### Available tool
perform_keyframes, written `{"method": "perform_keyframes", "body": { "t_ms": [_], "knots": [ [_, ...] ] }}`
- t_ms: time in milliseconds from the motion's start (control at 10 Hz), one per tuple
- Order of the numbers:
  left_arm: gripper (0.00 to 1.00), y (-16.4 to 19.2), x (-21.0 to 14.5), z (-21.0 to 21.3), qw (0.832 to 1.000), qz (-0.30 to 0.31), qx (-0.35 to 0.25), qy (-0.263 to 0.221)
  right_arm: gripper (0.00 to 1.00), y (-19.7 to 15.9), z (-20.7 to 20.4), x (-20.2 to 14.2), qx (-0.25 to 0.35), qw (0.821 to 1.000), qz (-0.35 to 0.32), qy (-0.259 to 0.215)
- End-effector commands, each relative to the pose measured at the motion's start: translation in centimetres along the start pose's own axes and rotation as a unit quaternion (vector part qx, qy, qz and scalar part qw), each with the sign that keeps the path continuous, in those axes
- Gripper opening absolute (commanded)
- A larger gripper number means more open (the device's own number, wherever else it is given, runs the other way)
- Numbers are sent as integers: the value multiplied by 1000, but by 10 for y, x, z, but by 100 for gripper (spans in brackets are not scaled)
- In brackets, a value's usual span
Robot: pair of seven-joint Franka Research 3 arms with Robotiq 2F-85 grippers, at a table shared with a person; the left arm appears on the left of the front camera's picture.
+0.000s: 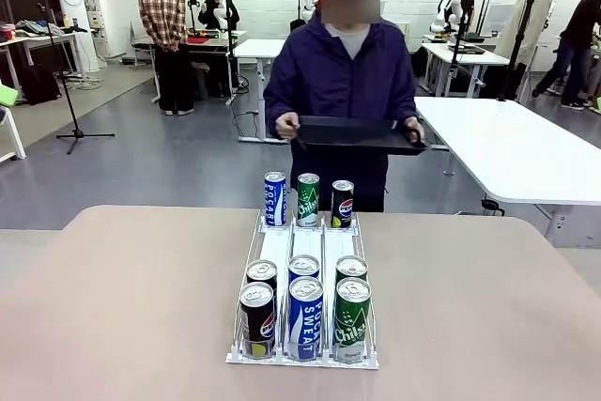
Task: Retrieve and hand over the desired beverage to the person.
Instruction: Pick up a can of the same type that the person held from the Automatic Can Dispenser.
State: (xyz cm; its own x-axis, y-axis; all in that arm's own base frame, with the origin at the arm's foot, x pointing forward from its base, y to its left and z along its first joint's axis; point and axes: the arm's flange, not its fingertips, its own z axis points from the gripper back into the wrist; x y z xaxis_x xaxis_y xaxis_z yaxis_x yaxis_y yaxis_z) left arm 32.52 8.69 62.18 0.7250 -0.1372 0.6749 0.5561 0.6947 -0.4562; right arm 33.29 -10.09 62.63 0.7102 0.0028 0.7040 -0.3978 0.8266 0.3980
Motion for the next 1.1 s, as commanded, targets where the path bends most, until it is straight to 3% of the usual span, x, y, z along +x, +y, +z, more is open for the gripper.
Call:
{"method": "perform_keyframes", "body": {
  "t_ms": [0,1000],
  "knots": [
    [100,1,1,1,1000,-10,-9,-5,100,0,0,1,14,1000,2,-6],
    [100,1,1,1,1000,-10,-9,-5,100,0,0,1,14,1000,2,-6]
  ]
}}
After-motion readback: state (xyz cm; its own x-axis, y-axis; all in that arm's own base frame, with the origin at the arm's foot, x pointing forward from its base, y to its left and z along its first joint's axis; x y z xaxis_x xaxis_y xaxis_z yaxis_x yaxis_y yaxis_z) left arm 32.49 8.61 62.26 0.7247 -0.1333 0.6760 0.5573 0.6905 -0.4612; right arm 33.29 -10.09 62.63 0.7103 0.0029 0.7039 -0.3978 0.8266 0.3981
